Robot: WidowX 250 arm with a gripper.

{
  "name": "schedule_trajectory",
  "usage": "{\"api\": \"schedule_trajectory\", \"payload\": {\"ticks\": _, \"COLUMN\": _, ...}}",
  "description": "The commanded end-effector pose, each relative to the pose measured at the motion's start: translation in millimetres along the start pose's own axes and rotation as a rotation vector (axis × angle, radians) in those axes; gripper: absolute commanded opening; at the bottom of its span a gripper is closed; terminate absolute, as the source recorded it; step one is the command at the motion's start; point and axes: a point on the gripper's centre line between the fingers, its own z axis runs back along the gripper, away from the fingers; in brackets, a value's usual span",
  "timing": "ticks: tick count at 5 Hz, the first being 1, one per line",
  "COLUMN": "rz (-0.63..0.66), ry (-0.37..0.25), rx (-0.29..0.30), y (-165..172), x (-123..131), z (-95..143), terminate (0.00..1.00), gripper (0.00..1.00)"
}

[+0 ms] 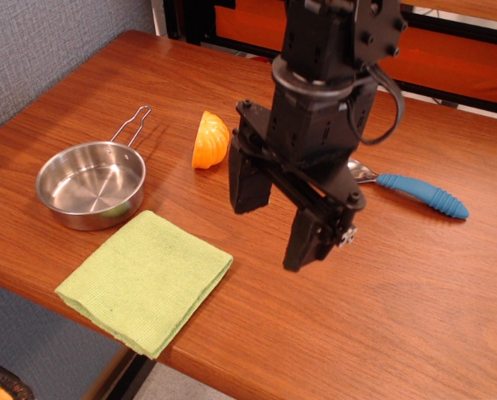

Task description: Take the spoon and place it in the edge of the table in vertical direction.

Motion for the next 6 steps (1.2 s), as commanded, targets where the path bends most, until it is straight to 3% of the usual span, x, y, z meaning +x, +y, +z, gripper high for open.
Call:
{"api": "schedule_trajectory", "payload": {"ticks": 1, "rz": 0.242, "ry": -0.060, "rx": 0.002, "y": -7, "x": 22, "z": 9, "terminate": 0.00, "gripper": 1.00}}
{"api": "schedule_trajectory", "payload": {"ticks": 2, "rz": 0.490, "ry": -0.034, "rx": 0.001, "y": 0, "x": 38, "z": 6, "terminate": 0.00, "gripper": 1.00}}
{"api": "schedule_trajectory", "payload": {"ticks": 3, "rz": 0.740, "ry": -0.052, "rx": -0.042, "y": 11, "x": 66, "z": -7, "terminate": 0.00, "gripper": 1.00}}
{"api": "schedule_trajectory", "payload": {"ticks": 4, "rz": 0.992, "ry": -0.152, "rx": -0.057, "y": 14, "x": 96, "z": -10, "terminate": 0.00, "gripper": 1.00}}
{"api": "schedule_trajectory", "payload": {"ticks": 6, "rz": 1.446, "ry": -0.235, "rx": -0.098, "y": 29, "x": 143, "z": -7, "terminate": 0.00, "gripper": 1.00}}
